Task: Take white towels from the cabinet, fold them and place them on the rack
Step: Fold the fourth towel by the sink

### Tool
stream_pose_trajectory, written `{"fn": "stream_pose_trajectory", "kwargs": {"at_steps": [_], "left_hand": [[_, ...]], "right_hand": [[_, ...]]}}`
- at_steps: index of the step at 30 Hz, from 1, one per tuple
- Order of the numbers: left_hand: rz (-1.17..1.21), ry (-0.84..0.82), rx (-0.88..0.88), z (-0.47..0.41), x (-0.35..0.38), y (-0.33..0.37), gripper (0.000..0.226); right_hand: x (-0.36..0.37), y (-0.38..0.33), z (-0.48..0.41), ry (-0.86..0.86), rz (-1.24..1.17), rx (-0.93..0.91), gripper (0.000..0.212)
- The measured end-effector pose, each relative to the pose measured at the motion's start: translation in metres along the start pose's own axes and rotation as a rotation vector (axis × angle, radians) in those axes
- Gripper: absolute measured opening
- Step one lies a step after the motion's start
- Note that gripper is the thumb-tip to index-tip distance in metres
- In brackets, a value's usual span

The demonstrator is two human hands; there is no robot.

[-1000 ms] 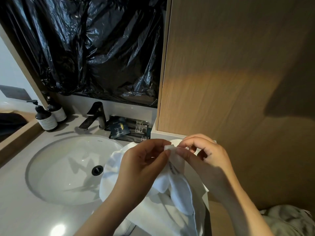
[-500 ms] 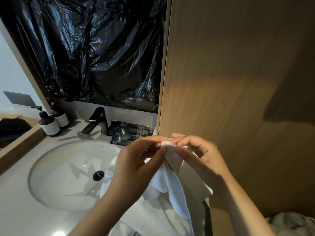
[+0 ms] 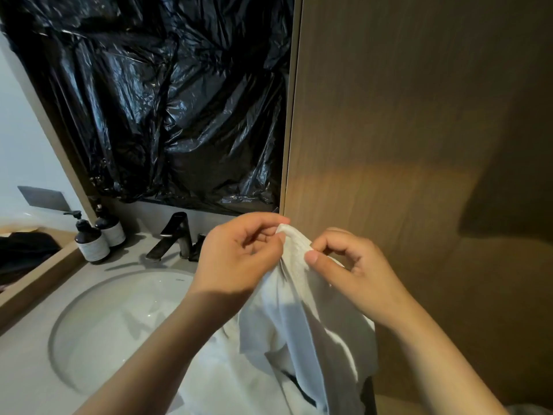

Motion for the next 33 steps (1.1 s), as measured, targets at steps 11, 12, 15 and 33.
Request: {"fn": "stream_pose_trajectory", "kwargs": {"at_steps": [11,12,15,33], "left_hand": [[0.010,0.015,0.013,-0.024,-0.008,-0.006,0.025],[0.009,0.011,0.011,-0.023,-0.010,-0.008,0.026],[0.031,0.022,0.001,-0.023,-0.014,-0.014,0.026],[0.059,-0.044,-0.068,-0.018,-0.013,-0.029,0.027]], "right_hand": [[-0.006,0.020,0.006,0.078,0.156,0.012,0.027],[-0.005,0.020,0.007,0.093,0.159,0.017,0.027],[-0.003,0.018,0.008,0.176,0.181,0.000,0.025],[-0.002,0.024,0.038,0.141,0.298,0.157,0.023]]}}
Point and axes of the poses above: each hand's wrist, its own z-axis away from the middle knuckle, its own x-axis out of the palm, y = z × x, the point moved 2 cm from there along -z, towards the middle knuckle, and after that the axes turned 4 degrees about y, right-handed, at the moved point
